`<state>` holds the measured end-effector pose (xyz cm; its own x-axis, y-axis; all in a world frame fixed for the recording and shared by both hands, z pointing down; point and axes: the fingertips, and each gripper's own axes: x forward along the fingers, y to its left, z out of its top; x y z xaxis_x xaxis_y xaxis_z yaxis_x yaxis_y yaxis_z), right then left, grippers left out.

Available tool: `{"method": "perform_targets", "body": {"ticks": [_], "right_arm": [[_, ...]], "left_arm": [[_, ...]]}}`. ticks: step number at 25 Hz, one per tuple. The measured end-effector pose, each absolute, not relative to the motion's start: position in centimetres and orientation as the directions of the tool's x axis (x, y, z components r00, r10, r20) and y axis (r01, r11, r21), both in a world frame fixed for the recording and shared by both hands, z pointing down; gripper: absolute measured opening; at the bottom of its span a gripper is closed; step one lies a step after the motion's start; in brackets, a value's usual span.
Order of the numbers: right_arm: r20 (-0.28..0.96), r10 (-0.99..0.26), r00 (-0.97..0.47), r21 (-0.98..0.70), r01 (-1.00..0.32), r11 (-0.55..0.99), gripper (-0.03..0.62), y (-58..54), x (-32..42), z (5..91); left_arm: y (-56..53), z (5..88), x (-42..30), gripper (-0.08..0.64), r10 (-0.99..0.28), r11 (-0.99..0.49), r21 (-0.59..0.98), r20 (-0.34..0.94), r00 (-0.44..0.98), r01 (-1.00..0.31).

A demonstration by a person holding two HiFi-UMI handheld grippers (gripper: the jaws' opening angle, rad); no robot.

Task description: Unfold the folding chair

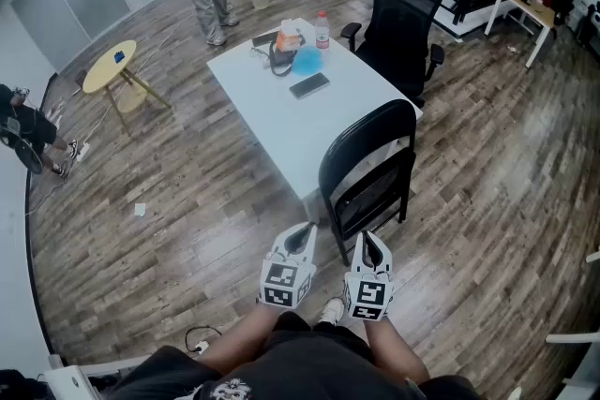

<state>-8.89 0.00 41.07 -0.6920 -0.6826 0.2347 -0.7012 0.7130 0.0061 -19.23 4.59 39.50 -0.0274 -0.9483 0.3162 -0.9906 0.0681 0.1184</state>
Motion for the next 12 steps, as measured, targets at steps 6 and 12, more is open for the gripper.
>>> {"method": "perform_targets", "body": {"ticks": [6, 12], "right_arm": [[0.277, -0.695, -0.664, 0.013, -0.72, 0.694, 0.014, -4.8, -10.2, 43.1], [0.309, -0.731, -0.609, 0.027, -0.762, 0.647, 0.014, -9.6, -13.3, 44.7]], "left_arm": [[-1.0, 40.1, -21.4, 0.005, -0.952, 0.047, 0.131, 0.305, -0.005, -0.99], [-6.9, 40.9, -25.0, 0.005, -0.948, -0.023, 0.13, 0.312, 0.063, -0.991]]}}
